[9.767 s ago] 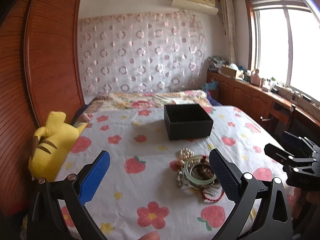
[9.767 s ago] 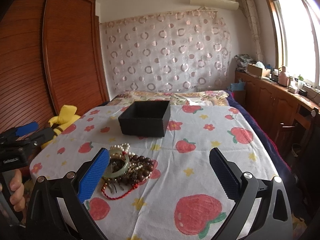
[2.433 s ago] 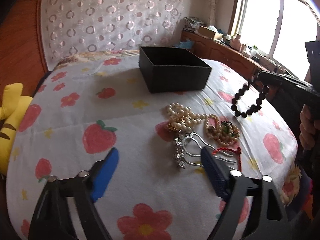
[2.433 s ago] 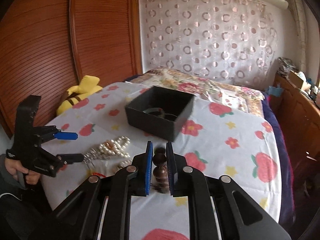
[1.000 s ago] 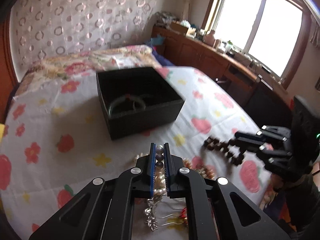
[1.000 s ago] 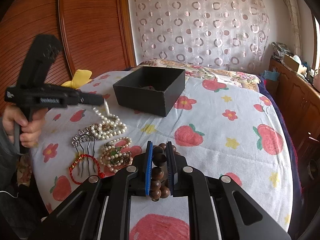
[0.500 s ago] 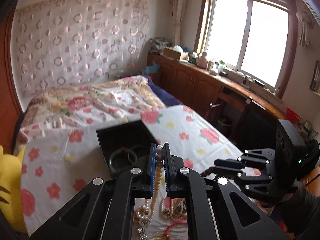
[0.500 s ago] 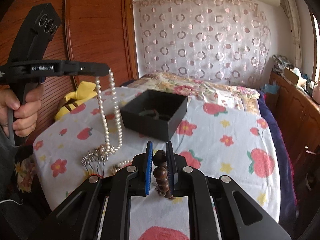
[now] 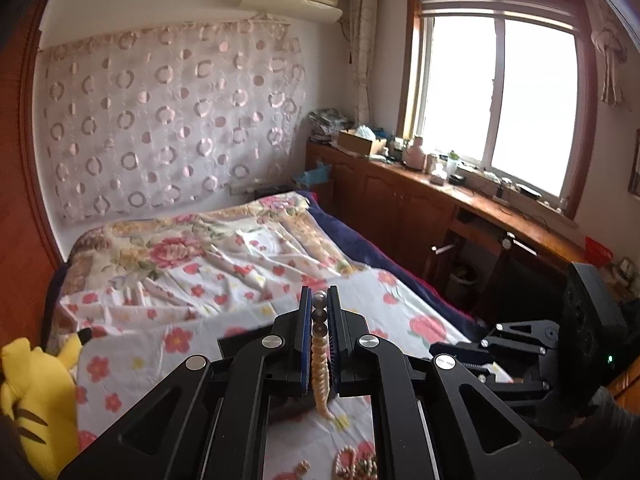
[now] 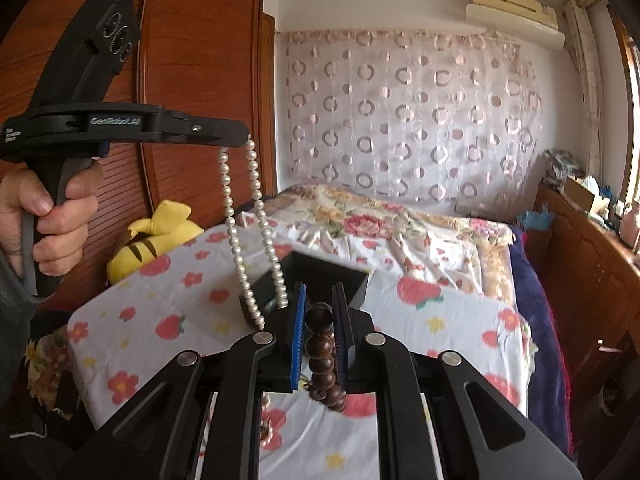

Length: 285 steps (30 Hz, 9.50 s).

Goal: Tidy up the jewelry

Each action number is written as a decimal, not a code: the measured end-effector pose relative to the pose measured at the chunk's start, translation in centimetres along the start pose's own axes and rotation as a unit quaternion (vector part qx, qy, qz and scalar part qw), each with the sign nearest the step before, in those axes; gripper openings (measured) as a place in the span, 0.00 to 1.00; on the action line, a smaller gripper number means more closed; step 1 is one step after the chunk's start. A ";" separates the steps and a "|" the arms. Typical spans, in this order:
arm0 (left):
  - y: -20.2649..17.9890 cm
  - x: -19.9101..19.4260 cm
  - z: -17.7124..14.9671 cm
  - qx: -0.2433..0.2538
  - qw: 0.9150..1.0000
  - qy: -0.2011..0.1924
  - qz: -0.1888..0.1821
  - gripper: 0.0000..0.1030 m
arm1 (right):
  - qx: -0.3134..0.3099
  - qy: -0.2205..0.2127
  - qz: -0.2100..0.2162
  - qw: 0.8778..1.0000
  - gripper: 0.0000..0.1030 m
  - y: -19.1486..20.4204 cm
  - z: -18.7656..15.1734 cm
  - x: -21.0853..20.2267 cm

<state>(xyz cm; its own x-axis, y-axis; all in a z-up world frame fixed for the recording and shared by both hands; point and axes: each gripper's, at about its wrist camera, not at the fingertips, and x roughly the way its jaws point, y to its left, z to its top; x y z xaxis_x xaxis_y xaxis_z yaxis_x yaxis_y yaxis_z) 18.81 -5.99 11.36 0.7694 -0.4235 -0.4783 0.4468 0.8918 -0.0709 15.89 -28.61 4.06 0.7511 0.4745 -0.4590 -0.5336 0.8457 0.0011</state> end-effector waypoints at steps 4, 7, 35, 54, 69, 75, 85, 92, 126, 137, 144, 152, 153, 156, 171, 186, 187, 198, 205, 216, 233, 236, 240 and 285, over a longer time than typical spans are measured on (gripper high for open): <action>0.3 0.0 1.9 0.001 1.000 -0.011 0.009 0.06 | -0.006 -0.013 -0.001 1.000 0.14 -0.1 1.8 -0.2; 0.5 0.4 2.9 0.002 1.000 -0.013 0.016 0.06 | -0.011 -0.019 -0.001 1.000 0.14 -0.1 2.9 -0.1; 7.4 10.6 -7.5 -0.058 0.990 0.111 0.059 0.07 | 0.018 0.039 0.017 0.999 0.14 -1.7 4.8 10.6; 8.0 11.0 -10.5 -0.061 0.989 0.125 0.056 0.07 | 0.020 0.106 -0.010 0.994 0.15 -1.1 2.7 17.7; 6.1 7.8 -12.1 -0.046 0.993 0.096 0.058 0.32 | 0.022 0.081 0.004 0.996 0.33 -0.8 1.8 13.0; 5.1 5.6 -14.1 -0.046 0.994 0.082 0.055 0.71 | 0.006 0.093 0.016 0.996 0.33 0.4 -1.8 9.3; 4.2 3.0 -18.4 -0.048 0.993 0.089 0.066 0.80 | -0.001 0.147 0.044 0.988 0.33 2.3 -8.2 6.6; 3.4 2.1 -21.1 -0.055 0.991 0.104 0.063 0.80 | -0.021 0.188 0.053 0.980 0.29 3.9 -11.2 6.3; 3.0 1.7 -23.1 -0.068 0.988 0.124 0.064 0.80 | -0.042 0.144 0.018 0.988 0.05 2.9 -8.2 3.2; 2.8 1.5 -23.4 -0.068 0.988 0.125 0.059 0.80 | -0.054 0.078 0.011 0.995 0.05 3.3 -3.5 0.4; 2.1 1.0 -23.7 -0.069 0.988 0.128 0.047 0.80 | -0.060 0.031 0.006 0.998 0.06 3.4 -0.8 -1.3; 1.7 0.9 -24.1 -0.070 0.988 0.132 0.037 0.79 | -0.076 -0.004 -0.015 0.997 0.06 3.3 2.1 -3.2; 1.6 0.8 -24.1 -0.070 0.988 0.132 0.033 0.77 | -0.078 -0.007 -0.018 0.997 0.06 3.3 2.4 -3.4; 1.3 1.2 -24.1 -0.070 0.988 0.139 0.023 0.52 | -0.080 -0.013 -0.023 0.996 0.06 3.1 2.9 -3.9; 2.6 3.9 -23.9 -0.101 0.981 0.165 0.003 0.15 | -0.076 0.000 -0.018 0.997 0.06 2.9 1.8 -3.6; 0.5 -0.2 -19.4 -0.039 0.994 0.090 0.039 0.08 | -0.082 -0.008 -0.020 0.996 0.06 3.5 1.8 -3.6; 0.5 -0.2 -19.1 -0.035 0.995 0.089 0.042 0.08 | -0.082 -0.009 -0.020 0.996 0.06 3.5 1.9 -3.6; 2.4 -0.6 -16.9 -0.045 0.995 0.063 0.060 0.08 | -0.085 -0.013 -0.022 0.996 0.06 3.6 2.4 -3.8; 3.1 -0.9 -13.7 -0.046 0.996 0.031 0.068 0.08 | -0.096 -0.031 -0.035 0.994 0.06 3.1 5.5 -3.6; 3.9 0.1 -10.9 -0.048 0.996 0.012 0.078 0.08 | -0.096 -0.051 -0.049 0.993 0.06 2.2 10.8 0.1; 6.3 3.2 -9.9 -0.073 0.993 0.021 0.091 0.08 | -0.027 0.031 -0.021 0.999 0.06 0.6 7.0 10.9; 6.5 4.0 -9.4 -0.073 0.992 0.024 0.095 0.08 | -0.022 0.041 -0.019 0.999 0.06 0.9 6.4 11.7; 6.8 5.1 -8.9 -0.076 0.992 0.030 0.097 0.08 | -0.017 0.063 -0.017 0.998 0.06 1.0 5.4 12.8; 3.7 7.2 -12.8 -0.028 0.992 0.072 0.097 0.62 | -0.009 0.165 0.065 0.984 0.27 2.5 -10.0 7.0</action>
<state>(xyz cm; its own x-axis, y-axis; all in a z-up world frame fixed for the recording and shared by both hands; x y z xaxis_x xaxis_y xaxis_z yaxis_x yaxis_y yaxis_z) 20.13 -3.69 -3.54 0.7630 -0.2197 -0.6080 0.2678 0.9634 -0.0120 15.91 -25.66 -8.04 0.5099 0.4715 -0.7196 -0.6264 0.7768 0.0651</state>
